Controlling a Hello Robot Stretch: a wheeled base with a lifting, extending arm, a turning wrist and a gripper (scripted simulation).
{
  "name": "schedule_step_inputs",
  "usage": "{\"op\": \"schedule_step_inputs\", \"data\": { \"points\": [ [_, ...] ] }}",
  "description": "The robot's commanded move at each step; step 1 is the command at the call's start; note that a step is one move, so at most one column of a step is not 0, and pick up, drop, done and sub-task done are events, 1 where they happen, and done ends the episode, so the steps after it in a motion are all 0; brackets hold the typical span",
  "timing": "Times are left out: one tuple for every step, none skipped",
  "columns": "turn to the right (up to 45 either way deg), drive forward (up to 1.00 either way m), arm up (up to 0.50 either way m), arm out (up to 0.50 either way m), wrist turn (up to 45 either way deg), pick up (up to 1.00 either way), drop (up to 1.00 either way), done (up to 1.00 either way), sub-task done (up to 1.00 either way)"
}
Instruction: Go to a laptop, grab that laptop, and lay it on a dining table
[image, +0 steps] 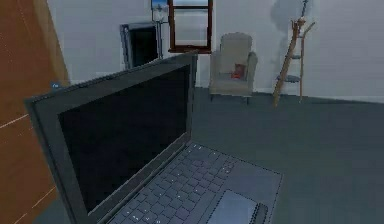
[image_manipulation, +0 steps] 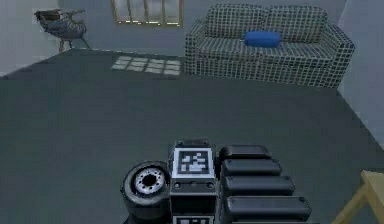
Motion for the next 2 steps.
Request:
{"op": "schedule_step_inputs", "data": {
  "points": [
    [39.0, 0.0, 0.0, 0.0, 0.0, 0.0, 0.0, 0.0, 0.0],
    [-45.0, 0.0, 0.0, 0.0, 0.0, 0.0, 0.0, 0.0, 0.0]
  ]
}}
